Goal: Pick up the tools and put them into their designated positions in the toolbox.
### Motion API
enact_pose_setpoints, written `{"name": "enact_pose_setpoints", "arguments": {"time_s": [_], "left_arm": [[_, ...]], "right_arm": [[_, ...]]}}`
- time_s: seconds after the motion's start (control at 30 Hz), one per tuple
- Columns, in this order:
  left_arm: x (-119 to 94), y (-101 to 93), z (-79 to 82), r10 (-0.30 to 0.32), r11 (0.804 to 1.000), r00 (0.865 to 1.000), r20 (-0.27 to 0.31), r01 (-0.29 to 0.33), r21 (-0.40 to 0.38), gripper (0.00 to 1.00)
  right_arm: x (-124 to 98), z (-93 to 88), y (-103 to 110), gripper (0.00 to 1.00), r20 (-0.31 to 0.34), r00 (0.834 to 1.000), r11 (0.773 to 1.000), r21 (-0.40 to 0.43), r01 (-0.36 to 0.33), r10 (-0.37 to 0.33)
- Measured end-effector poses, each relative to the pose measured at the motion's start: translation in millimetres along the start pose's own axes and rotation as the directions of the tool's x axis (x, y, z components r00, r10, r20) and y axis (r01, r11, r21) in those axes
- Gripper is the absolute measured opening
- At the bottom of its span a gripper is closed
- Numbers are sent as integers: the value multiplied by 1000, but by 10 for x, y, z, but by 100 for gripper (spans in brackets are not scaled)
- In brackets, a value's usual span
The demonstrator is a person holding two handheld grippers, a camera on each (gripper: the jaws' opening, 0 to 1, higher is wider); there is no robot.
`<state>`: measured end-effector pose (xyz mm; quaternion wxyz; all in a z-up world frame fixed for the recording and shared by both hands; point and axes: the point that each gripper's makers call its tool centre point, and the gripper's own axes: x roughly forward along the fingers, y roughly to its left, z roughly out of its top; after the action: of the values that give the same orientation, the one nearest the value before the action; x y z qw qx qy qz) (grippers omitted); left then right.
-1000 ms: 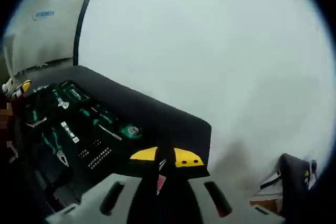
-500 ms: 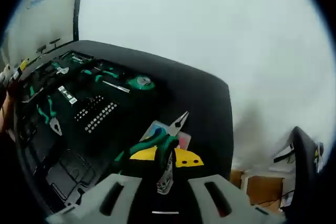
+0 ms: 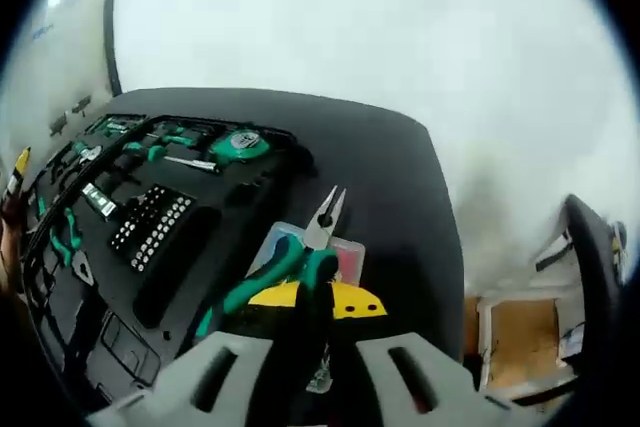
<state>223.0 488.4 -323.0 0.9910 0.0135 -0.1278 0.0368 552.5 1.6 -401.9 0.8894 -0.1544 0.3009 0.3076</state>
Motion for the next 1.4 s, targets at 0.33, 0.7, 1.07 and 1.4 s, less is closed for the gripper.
{"name": "enact_pose_setpoints", "arguments": {"time_s": [0.33,0.7,1.07,1.4], "left_arm": [[5,8,-5,-1,1000,1000,-2,1,0,10],[10,-9,-28,-2,1000,1000,-14,3,14,10],[2,-10,-19,-3,1000,1000,-10,3,8,9],[8,29,-21,1,1000,1000,-6,-1,1,9]], "right_arm": [[-17,72,-133,6,86,986,869,466,-168,145],[-364,385,284,6,271,884,688,556,-466,380],[-799,470,1147,7,268,735,628,390,-674,623],[-850,51,2015,6,16,669,665,91,-741,743]]}}
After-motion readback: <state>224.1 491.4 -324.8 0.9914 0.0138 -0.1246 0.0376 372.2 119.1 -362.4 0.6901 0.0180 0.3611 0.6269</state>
